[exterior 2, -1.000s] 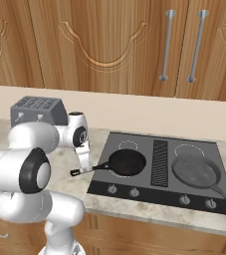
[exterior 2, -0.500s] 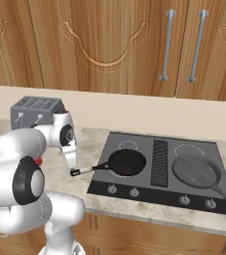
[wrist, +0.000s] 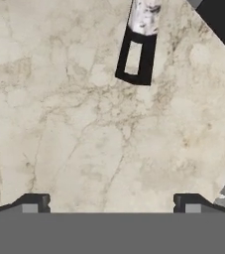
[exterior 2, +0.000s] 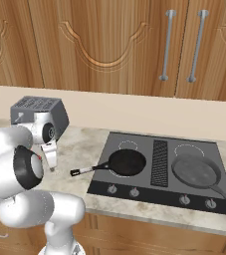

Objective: Place both pans onto different burners. Then place the onion and the steak on different pans.

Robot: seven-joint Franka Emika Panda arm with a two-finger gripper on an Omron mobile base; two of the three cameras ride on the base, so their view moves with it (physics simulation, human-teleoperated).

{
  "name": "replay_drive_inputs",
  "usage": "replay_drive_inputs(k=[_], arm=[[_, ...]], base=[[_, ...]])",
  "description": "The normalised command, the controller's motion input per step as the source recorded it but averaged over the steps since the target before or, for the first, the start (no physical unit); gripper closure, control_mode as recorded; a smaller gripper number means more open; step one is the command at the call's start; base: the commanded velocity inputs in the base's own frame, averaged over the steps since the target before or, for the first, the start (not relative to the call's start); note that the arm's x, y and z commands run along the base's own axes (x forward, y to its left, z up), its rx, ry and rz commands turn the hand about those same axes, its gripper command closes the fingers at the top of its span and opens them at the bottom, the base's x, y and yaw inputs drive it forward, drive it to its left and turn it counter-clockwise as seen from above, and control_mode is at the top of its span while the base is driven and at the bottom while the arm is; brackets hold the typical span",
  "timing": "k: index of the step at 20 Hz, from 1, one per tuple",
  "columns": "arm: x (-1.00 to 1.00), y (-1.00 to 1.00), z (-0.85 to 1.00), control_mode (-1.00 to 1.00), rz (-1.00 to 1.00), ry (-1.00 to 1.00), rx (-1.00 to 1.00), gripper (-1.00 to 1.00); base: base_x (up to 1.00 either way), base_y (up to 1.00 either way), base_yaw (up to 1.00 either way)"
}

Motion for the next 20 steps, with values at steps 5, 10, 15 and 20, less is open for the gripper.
replay_drive_inputs(k=[5, 10, 15, 20], arm=[[0.0, 0.58, 0.0, -1.0, 0.13, 0.2, 0.0, -1.0], [-0.04, 0.35, 0.0, -1.0, 0.1, 0.05, 0.01, -1.0], [-0.19, 0.12, 0.0, -1.0, 0.05, -0.06, 0.02, -1.0], [-0.34, 0.0, 0.0, -1.0, 0.03, -0.18, 0.06, -1.0]], base=[[0.0, 0.0, 0.0], [0.0, 0.0, 0.0], [0.0, 0.0, 0.0], [0.0, 0.0, 0.0]])
